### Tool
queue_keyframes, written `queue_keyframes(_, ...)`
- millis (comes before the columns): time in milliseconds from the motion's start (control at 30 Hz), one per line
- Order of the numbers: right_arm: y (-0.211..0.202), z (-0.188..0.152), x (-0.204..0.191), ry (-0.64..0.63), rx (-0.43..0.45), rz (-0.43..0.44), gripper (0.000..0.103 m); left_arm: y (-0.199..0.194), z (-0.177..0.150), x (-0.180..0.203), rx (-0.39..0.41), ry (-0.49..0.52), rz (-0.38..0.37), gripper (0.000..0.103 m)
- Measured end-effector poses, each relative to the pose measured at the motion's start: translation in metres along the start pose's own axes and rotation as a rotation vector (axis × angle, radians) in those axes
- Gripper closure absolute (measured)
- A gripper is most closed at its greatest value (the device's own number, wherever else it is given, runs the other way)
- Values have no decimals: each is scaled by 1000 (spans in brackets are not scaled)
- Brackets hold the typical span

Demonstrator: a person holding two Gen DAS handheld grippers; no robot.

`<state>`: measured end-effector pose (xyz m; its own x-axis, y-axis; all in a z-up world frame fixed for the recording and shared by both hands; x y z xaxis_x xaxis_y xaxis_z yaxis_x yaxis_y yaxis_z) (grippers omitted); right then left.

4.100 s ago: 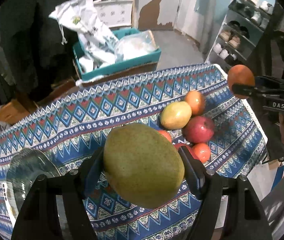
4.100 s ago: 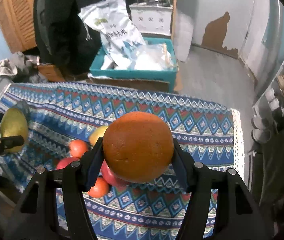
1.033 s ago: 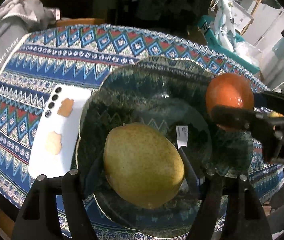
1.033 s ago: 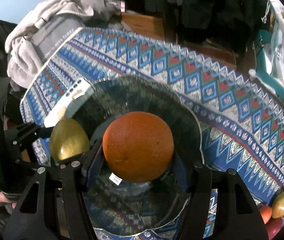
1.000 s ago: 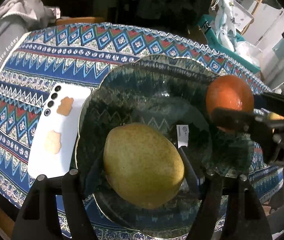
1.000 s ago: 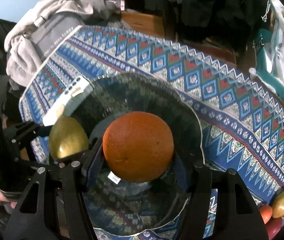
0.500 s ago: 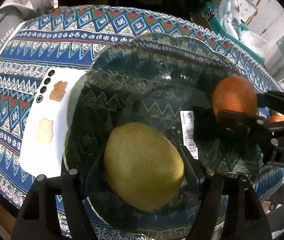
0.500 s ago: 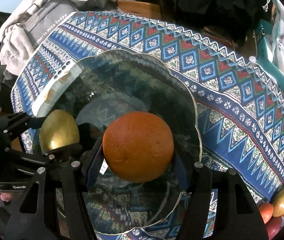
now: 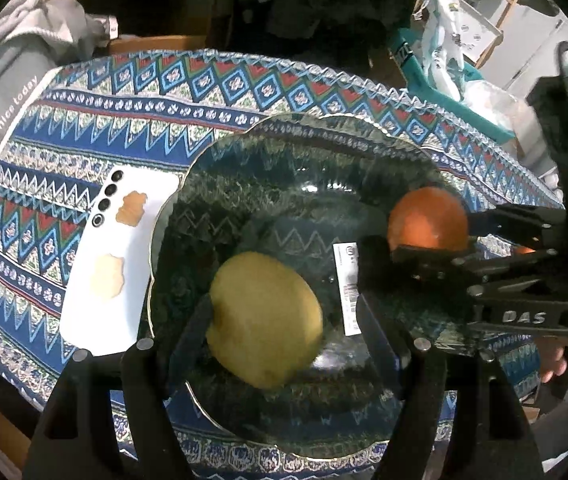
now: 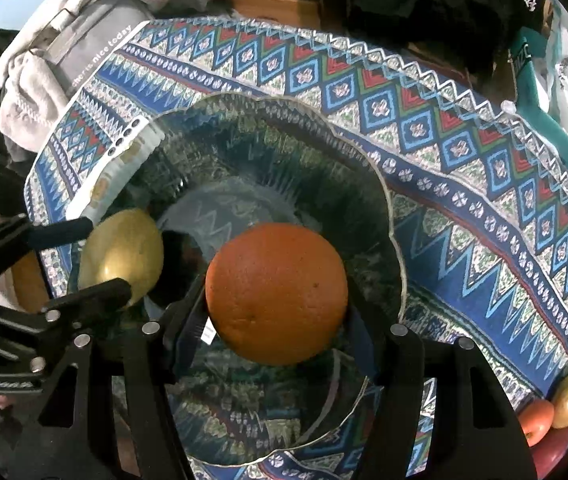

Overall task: Organize fruits
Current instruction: 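Lower both fruits onto the glass plate and open both tools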

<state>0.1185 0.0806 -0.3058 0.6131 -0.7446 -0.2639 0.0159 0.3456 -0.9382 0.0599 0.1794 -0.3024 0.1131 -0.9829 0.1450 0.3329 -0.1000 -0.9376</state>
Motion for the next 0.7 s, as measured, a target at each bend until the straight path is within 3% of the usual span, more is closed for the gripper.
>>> queue_keyframes(400, -39, 10, 7, 47, 100, 26, 37, -20, 5, 18, 35, 41, -3, 26)
queue_keyframes(700, -92, 8, 10, 42, 193, -50, 35, -54, 17, 33, 105, 56, -15, 25)
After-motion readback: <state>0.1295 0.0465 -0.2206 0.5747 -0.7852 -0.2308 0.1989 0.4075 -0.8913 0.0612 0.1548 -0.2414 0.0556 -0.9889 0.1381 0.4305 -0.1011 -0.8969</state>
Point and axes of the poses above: each gripper's, at about its wrist camera, not at the fingertips, and y roughly the way its jaws point, x to its right, z to its top, the point moved 8 cm from there along y, roughly the way its jaws point, and after that the axes turned 3 degrees about y, right-handed, at the moved point
